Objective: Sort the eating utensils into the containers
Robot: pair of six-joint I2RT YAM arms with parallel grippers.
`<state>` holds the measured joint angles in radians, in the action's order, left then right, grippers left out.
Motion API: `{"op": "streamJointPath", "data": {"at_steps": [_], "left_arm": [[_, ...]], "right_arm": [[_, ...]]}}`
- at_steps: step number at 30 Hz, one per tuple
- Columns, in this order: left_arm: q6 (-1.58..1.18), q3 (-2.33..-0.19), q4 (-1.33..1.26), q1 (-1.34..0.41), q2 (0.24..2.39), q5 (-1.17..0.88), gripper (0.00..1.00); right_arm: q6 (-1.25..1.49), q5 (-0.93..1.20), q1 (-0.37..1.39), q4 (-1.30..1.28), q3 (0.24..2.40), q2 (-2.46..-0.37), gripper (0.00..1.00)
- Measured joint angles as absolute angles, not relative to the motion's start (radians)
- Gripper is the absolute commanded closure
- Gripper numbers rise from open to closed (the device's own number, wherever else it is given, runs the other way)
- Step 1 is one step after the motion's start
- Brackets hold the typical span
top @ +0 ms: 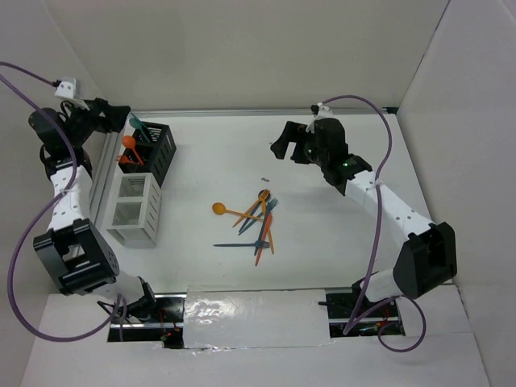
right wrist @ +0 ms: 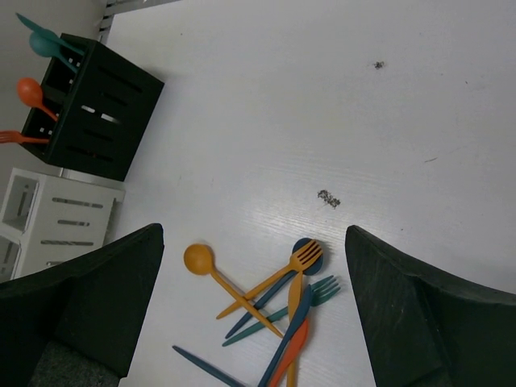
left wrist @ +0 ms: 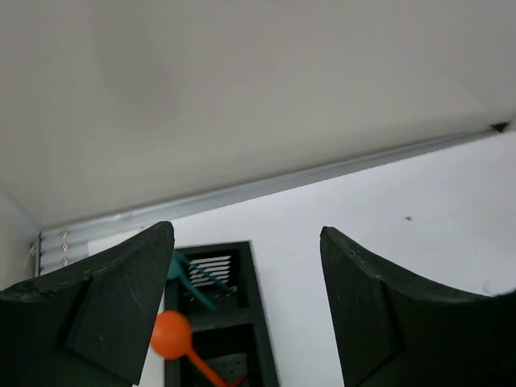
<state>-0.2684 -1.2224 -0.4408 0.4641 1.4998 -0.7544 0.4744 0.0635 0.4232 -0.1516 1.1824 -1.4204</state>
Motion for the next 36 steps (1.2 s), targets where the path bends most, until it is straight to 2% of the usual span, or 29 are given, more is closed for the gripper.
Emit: {"op": "streamJointPath", "data": {"at_steps": [4,8,11,16,19,20,25,31,36], "left_arm": [[-0.062,-1.305,-0.220,0.317,1.389,-0.810,0.15],[0.099,-1.295,0.001,0.022,1.314,-0.836,0.21],[0.146,-1.228,0.128,-0.170,1.306,-0.818,0.21],[0.056,-1.028,0.268,-0.417,1.282,-0.645,0.18],[-0.096,-0.958,0.330,-0.532,1.263,-0.480,0.20],[-0.176,-0.960,0.369,-0.550,1.267,-0.420,0.24],[-0.627,-1.021,0.488,-0.553,1.344,-0.152,0.27],[-1.041,-1.045,0.546,-0.555,1.404,0.002,0.28],[-1.377,-1.243,0.753,-0.558,1.613,0.128,0.29]], "right_arm": [[0.492,0.051,0.430,-0.166,1.129,-1.371,0.00],[0.516,0.036,0.432,-0.204,1.054,-1.300,0.00],[0.532,0.032,0.432,-0.242,0.997,-1.225,0.00],[0.561,0.010,0.432,-0.320,0.912,-1.062,0.00],[0.585,0.000,0.432,-0.361,0.874,-0.978,0.00],[0.591,-0.001,0.432,-0.369,0.866,-0.964,0.01],[0.622,-0.008,0.432,-0.409,0.825,-0.915,0.01],[0.636,-0.028,0.432,-0.429,0.815,-0.878,0.01],[0.639,-0.045,0.432,-0.430,0.815,-0.884,0.00]]}}
